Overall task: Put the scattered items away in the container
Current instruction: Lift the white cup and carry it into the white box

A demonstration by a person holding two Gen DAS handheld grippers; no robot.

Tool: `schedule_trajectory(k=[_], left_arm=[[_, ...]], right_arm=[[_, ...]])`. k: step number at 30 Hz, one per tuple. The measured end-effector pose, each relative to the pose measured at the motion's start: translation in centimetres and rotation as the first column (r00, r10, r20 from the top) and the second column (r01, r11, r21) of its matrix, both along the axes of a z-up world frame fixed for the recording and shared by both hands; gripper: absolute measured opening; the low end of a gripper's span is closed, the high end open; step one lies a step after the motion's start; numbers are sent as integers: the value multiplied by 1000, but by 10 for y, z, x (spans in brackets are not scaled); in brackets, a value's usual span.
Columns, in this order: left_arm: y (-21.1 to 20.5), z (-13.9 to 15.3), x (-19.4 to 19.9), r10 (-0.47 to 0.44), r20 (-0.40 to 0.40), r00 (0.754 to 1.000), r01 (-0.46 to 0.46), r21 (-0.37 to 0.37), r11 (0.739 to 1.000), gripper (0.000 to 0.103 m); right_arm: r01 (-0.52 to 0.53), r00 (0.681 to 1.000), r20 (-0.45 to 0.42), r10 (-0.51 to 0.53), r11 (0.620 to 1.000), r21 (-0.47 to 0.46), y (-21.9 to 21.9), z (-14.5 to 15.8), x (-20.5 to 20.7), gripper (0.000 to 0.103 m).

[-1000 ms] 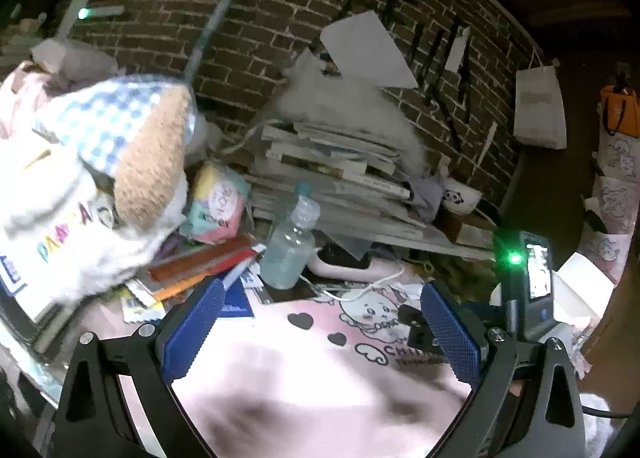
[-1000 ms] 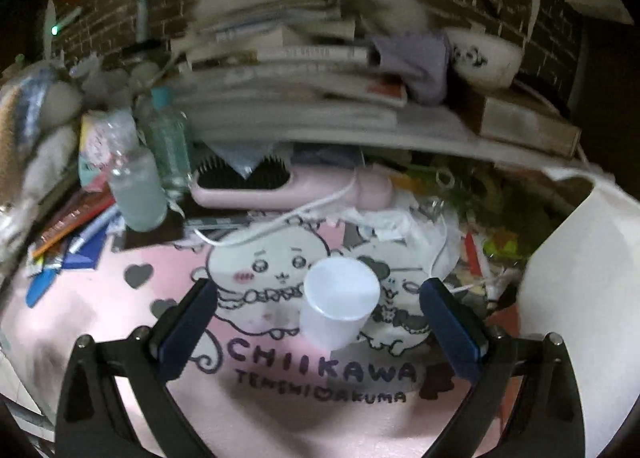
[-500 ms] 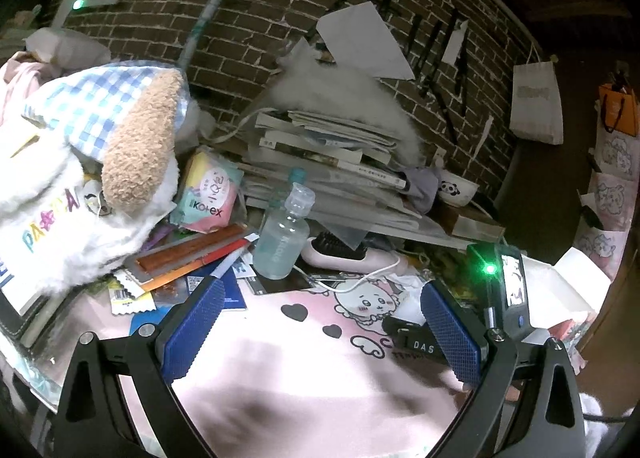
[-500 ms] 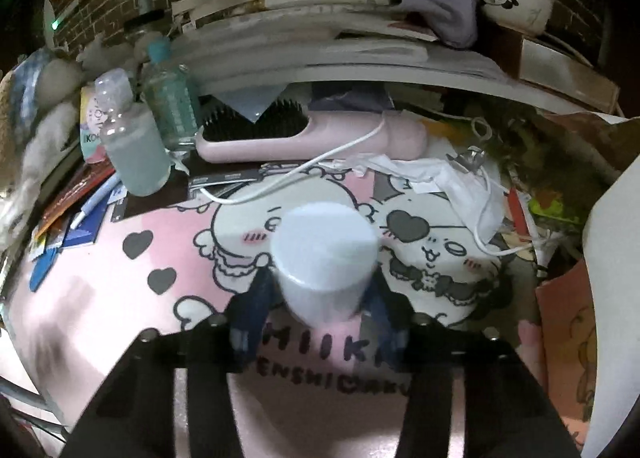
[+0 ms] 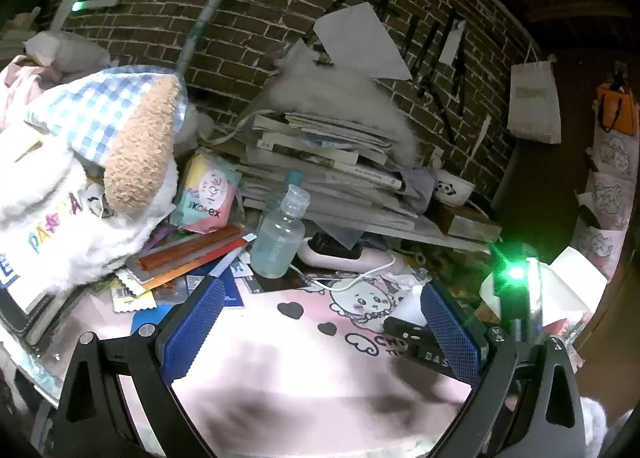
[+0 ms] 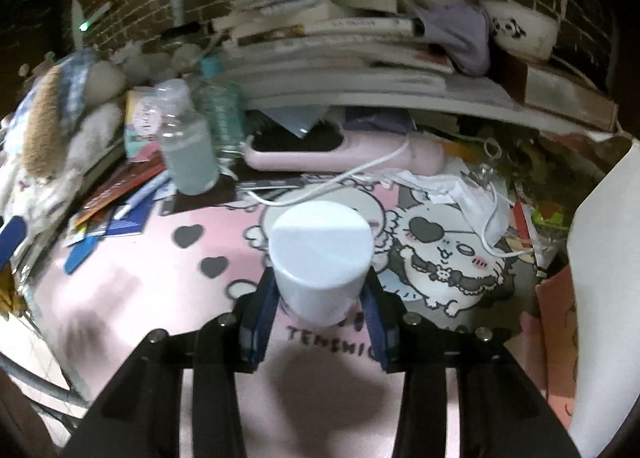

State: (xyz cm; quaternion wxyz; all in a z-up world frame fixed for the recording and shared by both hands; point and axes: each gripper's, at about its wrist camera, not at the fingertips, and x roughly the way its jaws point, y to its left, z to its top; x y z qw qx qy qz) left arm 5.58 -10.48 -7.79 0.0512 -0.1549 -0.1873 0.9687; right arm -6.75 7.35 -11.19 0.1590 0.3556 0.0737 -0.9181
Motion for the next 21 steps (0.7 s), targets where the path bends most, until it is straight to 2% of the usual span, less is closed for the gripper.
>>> schedule_trajectory(k=[6, 12, 17, 21], left_arm=[[3, 2, 4, 19, 31, 999, -18, -9, 1000, 98], [9, 3, 4, 10, 48, 999, -9, -23, 1000, 98], [18, 4, 3, -9, 55, 998, 11, -35, 999, 98], [26, 6, 2, -23, 59, 998, 26, -41, 999, 98]], right_arm=[[-51, 991, -118, 60, 996, 77, -18, 22, 28, 38], [-39, 974, -219, 62, 994, 107, -13, 51, 48, 38], [-17, 970, -240, 41, 995, 102, 8, 71, 55, 38], [19, 973, -231, -1, 997, 73, 40, 89, 53, 38]])
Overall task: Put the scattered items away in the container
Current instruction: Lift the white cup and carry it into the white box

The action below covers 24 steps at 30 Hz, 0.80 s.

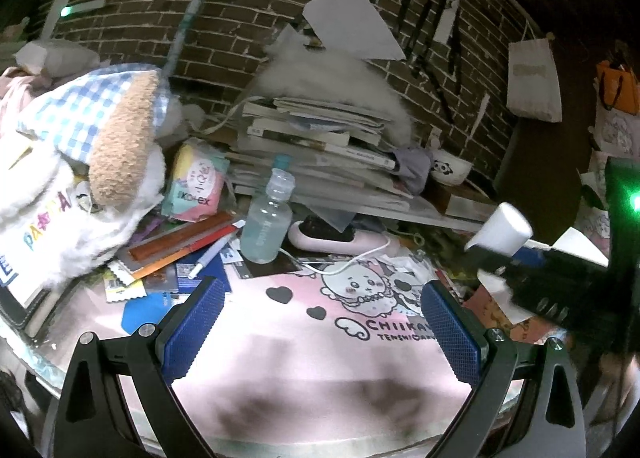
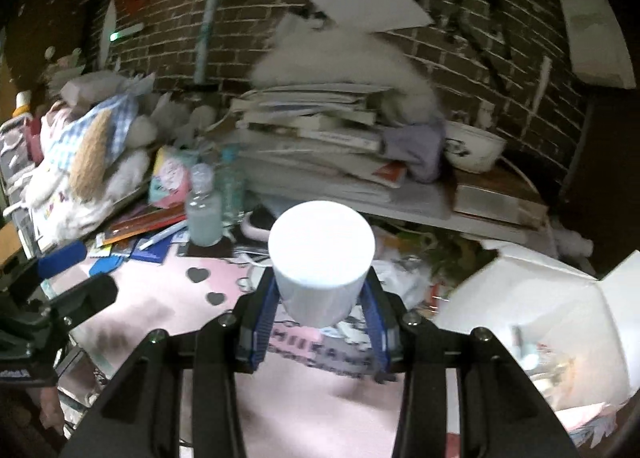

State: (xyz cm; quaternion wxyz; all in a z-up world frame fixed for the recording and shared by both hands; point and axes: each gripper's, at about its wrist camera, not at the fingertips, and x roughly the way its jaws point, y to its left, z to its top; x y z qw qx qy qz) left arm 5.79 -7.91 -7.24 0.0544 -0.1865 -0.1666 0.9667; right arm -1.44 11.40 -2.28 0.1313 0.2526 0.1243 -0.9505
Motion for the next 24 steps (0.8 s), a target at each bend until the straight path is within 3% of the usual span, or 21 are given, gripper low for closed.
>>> schedule_trajectory(k=[3, 12, 24], left_arm=[[7, 0, -2, -19, 6, 1000, 19, 1, 1000, 98], [31, 1, -9, -76, 33, 997, 77, -27, 997, 98], [64, -2, -21, -149, 90, 985, 156, -76, 985, 98]], right_arm=[[44, 999, 4, -44, 999, 11, 26, 11, -4, 38], [182, 981, 35, -190, 971, 157, 104, 21, -16, 38], [166, 915, 306, -264, 936, 310, 155, 6, -52, 38]])
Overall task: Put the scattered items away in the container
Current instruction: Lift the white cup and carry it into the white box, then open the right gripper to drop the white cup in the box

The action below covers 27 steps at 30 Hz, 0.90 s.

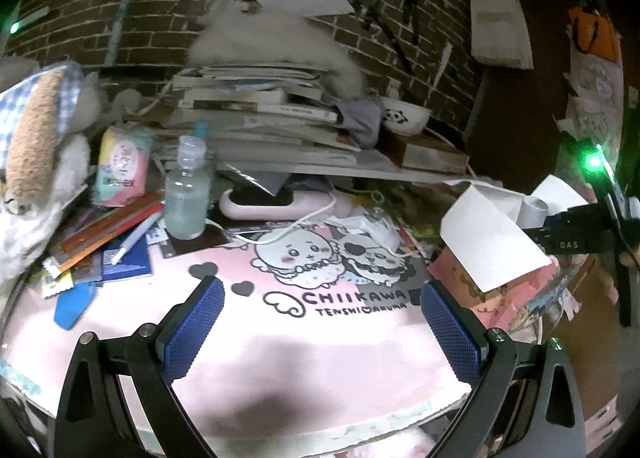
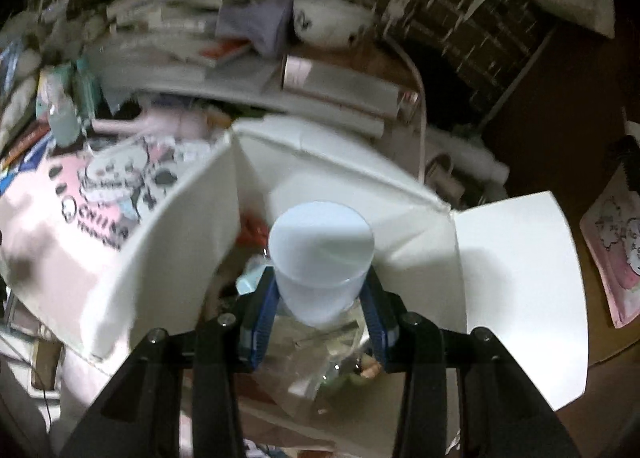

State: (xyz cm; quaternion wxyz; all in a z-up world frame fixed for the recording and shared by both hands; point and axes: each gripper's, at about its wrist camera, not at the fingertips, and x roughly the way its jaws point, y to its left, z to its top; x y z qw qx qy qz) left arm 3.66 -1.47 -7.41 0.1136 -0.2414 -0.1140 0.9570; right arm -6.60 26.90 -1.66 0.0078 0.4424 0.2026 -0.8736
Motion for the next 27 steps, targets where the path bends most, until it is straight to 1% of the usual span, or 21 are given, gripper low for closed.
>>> schedule_trajectory(k=[5, 8, 11, 14, 18, 25, 27], left_arm=[[6, 0, -1, -12, 8, 1000, 12, -20, 1000, 98], [7, 0, -1, -14, 10, 1000, 14, -18, 1000, 98], [7, 0, -1, -11, 11, 1000, 12, -19, 1000, 98], [6, 0, 0, -11, 12, 1000, 12, -19, 1000, 98], [6, 0, -1, -12, 12, 1000, 13, -20, 1000, 98], [7, 1, -1, -14, 7, 1000, 14, -25, 1000, 98], [7, 2, -1, -15, 5, 1000, 15, -25, 1000, 98]], right_arm=[[-1, 994, 107, 1, 1000, 4, 6, 2, -9, 38], [1, 990, 142, -3, 1000, 18, 9, 4, -13, 38], [18, 990, 141, -27, 998, 64, 14, 8, -16, 38], [41, 990, 132, -53, 995, 91, 22, 12, -20, 38], [52, 988, 141, -65, 994, 95, 29, 11, -24, 38], [43, 987, 148, -57, 994, 96, 27, 6, -24, 38], [41, 988, 145, -53, 996, 84, 28, 6, -24, 42]])
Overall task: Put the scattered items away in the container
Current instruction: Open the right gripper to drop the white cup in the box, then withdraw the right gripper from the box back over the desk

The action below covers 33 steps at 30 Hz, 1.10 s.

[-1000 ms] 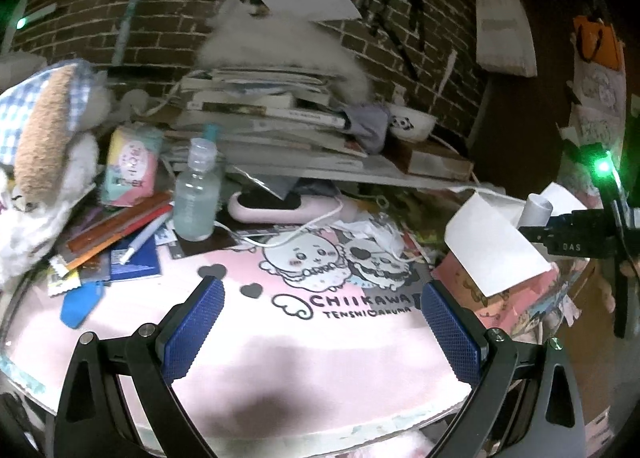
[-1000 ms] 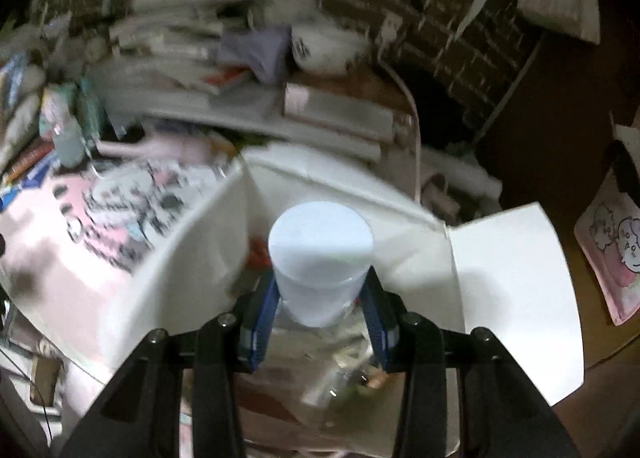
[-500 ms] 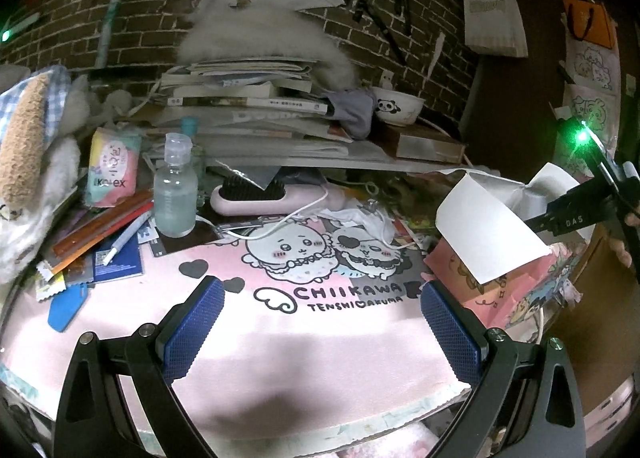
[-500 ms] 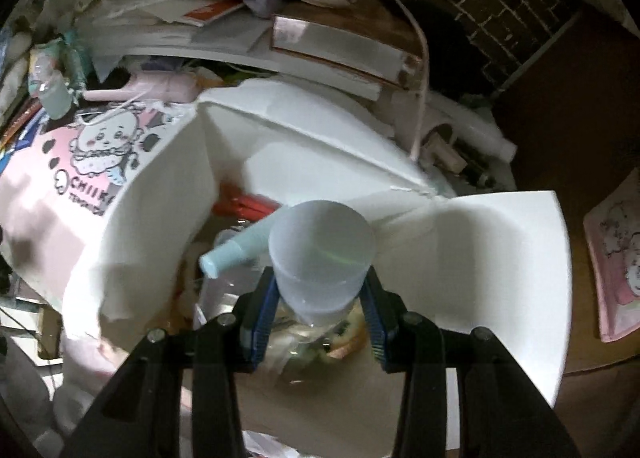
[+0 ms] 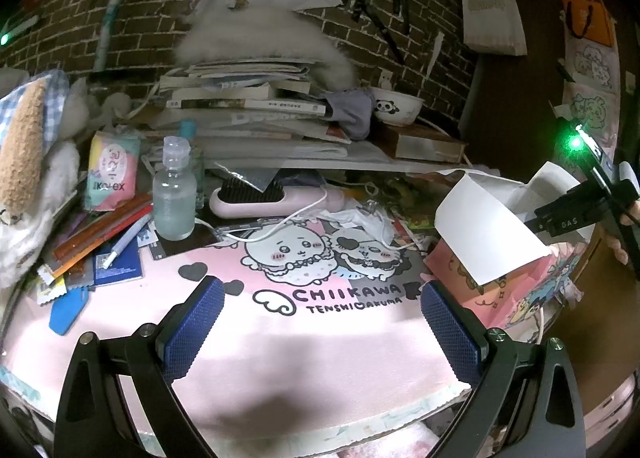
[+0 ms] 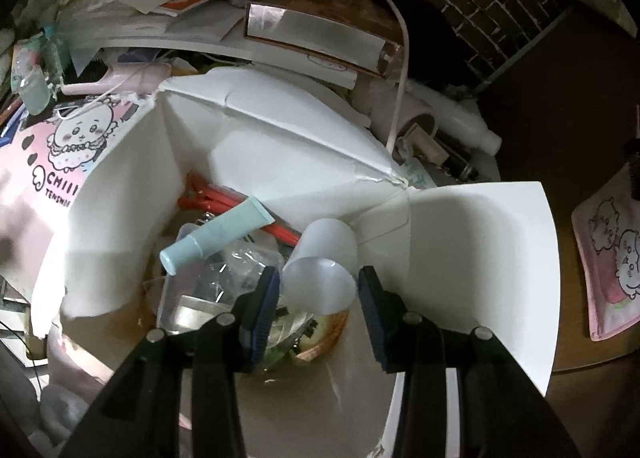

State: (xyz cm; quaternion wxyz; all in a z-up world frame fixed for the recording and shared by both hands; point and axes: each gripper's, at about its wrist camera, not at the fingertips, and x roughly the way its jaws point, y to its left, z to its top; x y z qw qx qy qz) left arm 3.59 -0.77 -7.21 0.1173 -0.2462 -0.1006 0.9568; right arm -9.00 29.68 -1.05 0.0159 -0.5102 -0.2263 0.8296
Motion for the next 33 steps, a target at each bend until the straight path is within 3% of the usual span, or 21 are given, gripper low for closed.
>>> schedule_trajectory(k=[9, 15, 18, 22, 30, 31, 33], left_arm=[[3, 1, -2, -3, 1, 1000, 3, -5, 1000, 98], [7, 10, -3, 6, -5, 1000, -6, -18, 1000, 98], [10, 17, -3, 17, -9, 1000, -17, -30, 999, 98], [20, 30, -3, 72, -14, 997, -73, -101, 992, 98], [36, 56, -2, 108, -31, 994, -111, -159, 981, 98], [38, 59, -1, 113, -33, 993, -117, -165, 979, 98], [40, 65, 0, 126, -33, 991, -130, -174, 976, 98]], right_arm=[[-17, 998, -57, 16, 999, -28, -6, 1, 9, 59], [-34, 992, -127, 21, 994, -104, -11, 8, 21, 78], [-38, 983, -184, 22, 996, -86, -16, 10, 28, 82], [-33, 954, -298, 22, 999, -31, -24, 15, 42, 91], [-2, 890, -454, -37, 996, -86, -36, 20, 70, 92], [-2, 884, -465, -45, 995, -100, -37, 21, 73, 102], [10, 861, -502, -77, 991, -134, -39, 24, 81, 103]])
